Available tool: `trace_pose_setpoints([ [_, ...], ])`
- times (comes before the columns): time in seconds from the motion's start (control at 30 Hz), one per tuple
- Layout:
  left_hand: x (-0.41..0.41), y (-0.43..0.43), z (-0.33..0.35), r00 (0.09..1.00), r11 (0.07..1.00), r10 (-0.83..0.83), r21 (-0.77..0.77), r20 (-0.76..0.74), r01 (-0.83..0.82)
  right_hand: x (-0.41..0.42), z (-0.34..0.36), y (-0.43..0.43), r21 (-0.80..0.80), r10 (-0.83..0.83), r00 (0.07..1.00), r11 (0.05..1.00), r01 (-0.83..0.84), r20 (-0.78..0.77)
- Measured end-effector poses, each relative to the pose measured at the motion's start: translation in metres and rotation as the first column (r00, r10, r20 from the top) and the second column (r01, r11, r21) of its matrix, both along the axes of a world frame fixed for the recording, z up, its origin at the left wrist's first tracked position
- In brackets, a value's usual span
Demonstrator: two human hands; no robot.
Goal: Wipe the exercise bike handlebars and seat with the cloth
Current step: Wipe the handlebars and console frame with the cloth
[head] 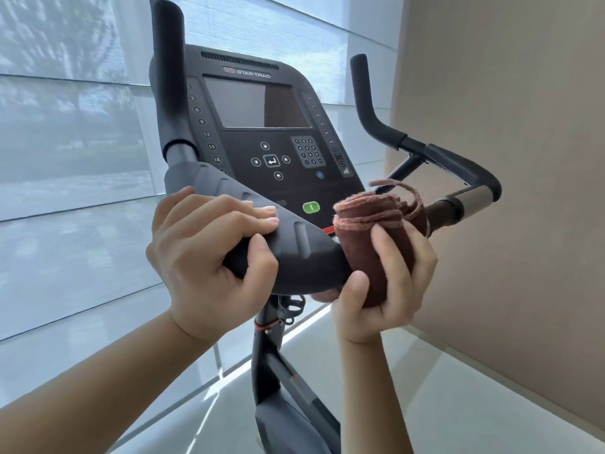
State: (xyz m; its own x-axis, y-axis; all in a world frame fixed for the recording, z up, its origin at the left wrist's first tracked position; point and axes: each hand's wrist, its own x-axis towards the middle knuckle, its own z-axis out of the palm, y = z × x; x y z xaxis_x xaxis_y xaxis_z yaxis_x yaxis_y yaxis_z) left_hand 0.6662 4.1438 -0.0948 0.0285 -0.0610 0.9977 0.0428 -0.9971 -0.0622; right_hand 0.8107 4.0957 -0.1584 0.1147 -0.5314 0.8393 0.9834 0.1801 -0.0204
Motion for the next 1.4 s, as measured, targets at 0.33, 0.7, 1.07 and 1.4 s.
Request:
trace_pose_setpoints([
  [0.33, -0.001, 0.000, -0.002, 1.000, 1.000, 0.007, -0.011, -0.013, -0.007, 0.008, 0.005, -0.013, -0.099, 0.024, 0.995, 0.995, -0.034, -0.093],
  [0.7, -0.013, -0.015, 0.002, 0.987, 0.985, 0.089, -0.136, -0.136, -0.108, 0.036, 0.043, -0.070, -0.707, -0.145, 0.987, 0.705, 0.053, -0.070],
  [1.07, 0.022, -0.085, 0.024, 0.835, 0.929, 0.236, -0.137, -0.497, -0.344, 0.094, 0.058, -0.085, -0.814, -0.096, 0.995, 0.580, 0.031, -0.031],
  [1.4, 0.093, -0.103, 0.020, 0.668, 0.811, 0.320, -0.170, -0.672, -0.560, 0.133, 0.067, -0.089, -0.901, 0.034, 0.998, 0.428, -0.068, -0.059],
])
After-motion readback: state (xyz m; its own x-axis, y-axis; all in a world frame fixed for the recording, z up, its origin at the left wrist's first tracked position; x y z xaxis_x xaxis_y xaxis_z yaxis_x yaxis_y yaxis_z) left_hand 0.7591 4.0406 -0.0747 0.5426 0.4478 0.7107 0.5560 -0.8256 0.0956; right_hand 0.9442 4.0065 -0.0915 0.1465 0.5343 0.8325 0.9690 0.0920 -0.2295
